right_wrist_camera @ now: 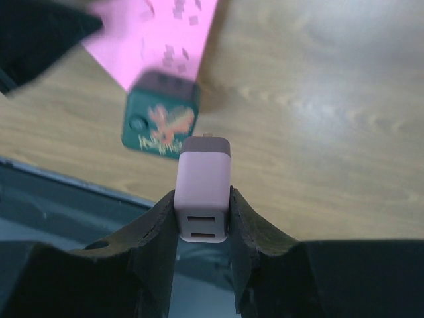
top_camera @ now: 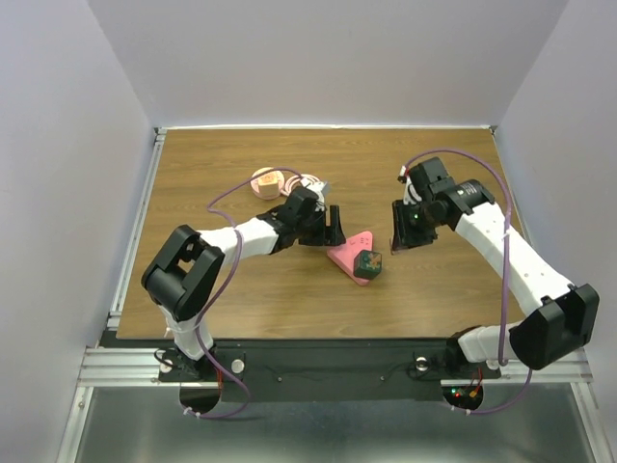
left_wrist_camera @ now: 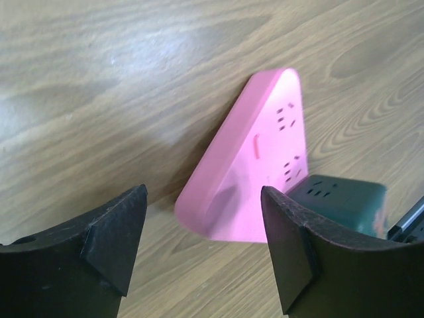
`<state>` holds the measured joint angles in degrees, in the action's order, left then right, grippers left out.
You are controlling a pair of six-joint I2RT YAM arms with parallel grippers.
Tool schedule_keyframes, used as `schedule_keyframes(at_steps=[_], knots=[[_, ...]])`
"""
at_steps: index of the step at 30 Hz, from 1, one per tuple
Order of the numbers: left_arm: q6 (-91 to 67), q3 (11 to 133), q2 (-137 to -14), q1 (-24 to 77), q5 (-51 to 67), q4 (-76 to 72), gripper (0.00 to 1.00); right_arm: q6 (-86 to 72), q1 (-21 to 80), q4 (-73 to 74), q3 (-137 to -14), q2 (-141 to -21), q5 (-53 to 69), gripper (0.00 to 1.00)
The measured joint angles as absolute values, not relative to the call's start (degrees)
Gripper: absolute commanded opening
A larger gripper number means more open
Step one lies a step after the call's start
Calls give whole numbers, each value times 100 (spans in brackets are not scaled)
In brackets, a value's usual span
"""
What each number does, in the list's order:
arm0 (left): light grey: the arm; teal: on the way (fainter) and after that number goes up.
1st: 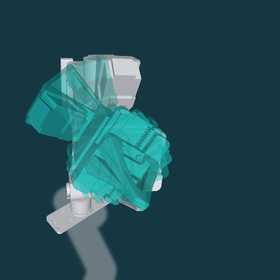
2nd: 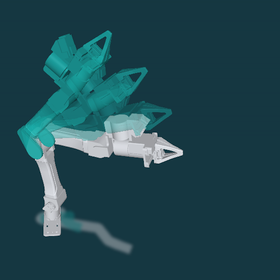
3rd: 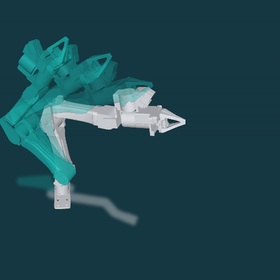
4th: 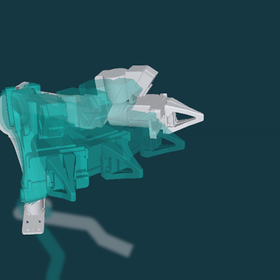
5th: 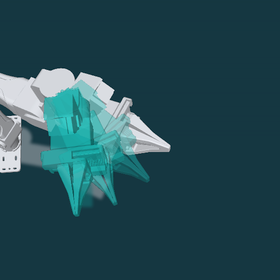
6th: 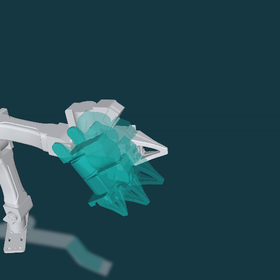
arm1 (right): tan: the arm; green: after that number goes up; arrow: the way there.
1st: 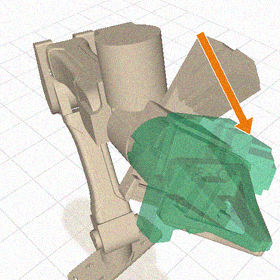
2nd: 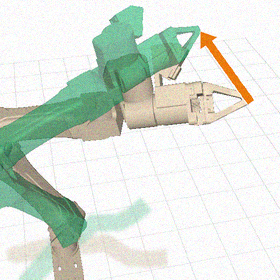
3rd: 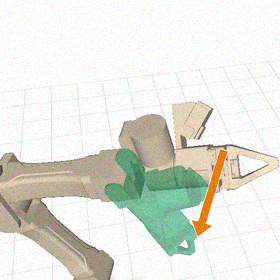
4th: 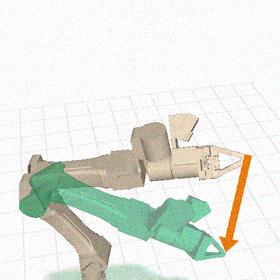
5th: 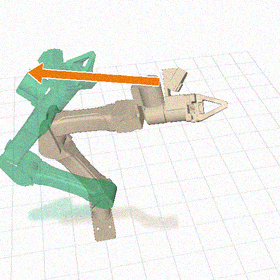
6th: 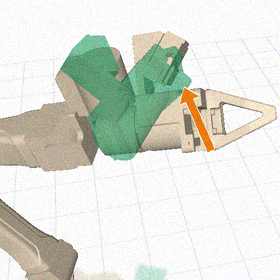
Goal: Insert the plug
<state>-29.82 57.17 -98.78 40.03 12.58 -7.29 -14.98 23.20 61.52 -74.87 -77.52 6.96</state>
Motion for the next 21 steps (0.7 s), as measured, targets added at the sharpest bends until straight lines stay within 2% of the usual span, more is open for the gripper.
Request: schedule_keyframes(at_steps=[7, 21], knots=[[-2882, 6305, -10263, 4003, 1304, -707, 81, -1509, 2342, 6495, -6831, -7629, 1385, 0], [-2906, 6337, -10659, 4003, 1352, -705, 81, -1522, 2709, 6187, -5948, -7588, 2506, 1]])
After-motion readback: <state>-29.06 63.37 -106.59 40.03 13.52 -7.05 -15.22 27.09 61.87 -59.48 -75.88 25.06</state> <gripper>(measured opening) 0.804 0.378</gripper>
